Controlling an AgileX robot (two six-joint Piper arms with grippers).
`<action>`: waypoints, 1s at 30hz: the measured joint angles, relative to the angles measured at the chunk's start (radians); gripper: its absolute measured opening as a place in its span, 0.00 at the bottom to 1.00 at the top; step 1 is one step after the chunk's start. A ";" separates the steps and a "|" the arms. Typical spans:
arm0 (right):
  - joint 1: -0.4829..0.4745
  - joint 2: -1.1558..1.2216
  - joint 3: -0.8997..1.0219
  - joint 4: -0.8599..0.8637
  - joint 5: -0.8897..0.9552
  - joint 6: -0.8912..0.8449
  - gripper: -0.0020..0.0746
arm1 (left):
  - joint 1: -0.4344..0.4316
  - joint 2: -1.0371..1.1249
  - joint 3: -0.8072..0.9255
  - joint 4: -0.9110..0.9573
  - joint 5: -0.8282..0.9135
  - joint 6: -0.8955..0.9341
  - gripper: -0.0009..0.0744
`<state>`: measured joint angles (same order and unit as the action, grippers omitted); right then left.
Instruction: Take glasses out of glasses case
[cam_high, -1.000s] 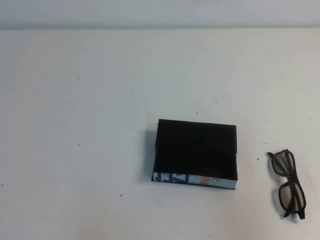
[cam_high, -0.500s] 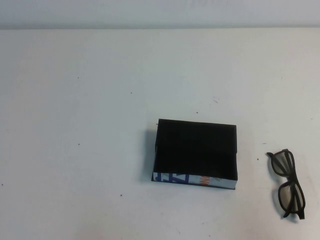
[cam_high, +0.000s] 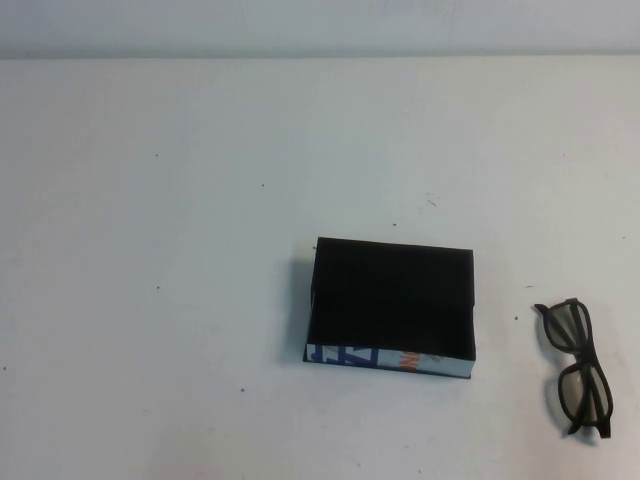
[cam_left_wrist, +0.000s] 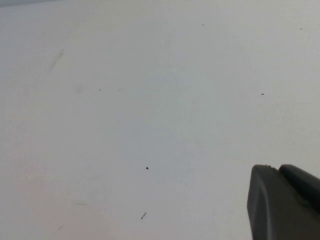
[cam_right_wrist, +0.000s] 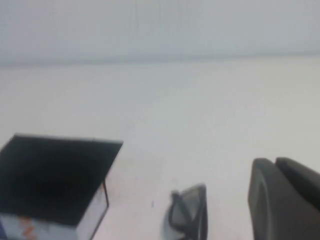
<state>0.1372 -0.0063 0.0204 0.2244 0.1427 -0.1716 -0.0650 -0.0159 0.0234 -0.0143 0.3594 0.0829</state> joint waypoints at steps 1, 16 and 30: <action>-0.002 -0.002 0.002 -0.008 -0.040 0.017 0.01 | 0.000 0.000 0.000 0.000 0.000 0.000 0.01; -0.030 -0.002 0.008 -0.017 0.170 0.054 0.01 | 0.000 0.000 0.000 0.000 0.000 0.000 0.01; -0.017 -0.004 0.008 -0.017 0.172 0.056 0.01 | 0.000 0.000 0.000 0.000 0.000 0.000 0.01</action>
<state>0.1205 -0.0102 0.0279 0.2079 0.3143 -0.1156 -0.0650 -0.0159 0.0234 -0.0143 0.3594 0.0829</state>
